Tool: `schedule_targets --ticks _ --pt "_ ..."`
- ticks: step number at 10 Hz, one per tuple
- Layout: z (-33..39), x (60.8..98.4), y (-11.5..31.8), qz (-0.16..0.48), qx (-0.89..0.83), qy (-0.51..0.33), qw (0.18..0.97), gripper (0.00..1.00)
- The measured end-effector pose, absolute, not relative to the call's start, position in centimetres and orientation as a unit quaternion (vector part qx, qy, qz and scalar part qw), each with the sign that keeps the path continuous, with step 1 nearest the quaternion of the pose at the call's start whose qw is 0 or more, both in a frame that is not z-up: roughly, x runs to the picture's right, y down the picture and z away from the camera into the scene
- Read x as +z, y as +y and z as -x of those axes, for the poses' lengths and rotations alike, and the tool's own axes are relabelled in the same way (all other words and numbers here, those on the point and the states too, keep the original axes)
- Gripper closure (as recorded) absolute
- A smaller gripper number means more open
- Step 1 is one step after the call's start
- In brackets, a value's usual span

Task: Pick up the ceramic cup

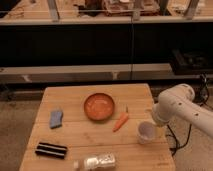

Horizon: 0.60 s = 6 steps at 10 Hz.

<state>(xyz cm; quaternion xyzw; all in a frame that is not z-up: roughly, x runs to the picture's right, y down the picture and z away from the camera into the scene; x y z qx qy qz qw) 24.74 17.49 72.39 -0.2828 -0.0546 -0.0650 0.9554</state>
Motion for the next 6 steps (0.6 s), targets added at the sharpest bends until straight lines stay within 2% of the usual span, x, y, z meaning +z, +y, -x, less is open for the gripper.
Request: schedule_targets --ticks 3,6 --pt "-25.0 72.2 17.4 0.290 -0.072 -0.044 0.953 0.20" --pt "-25.1 69.9 15.8 0.312 -0.086 -0.031 0.946 0.20"
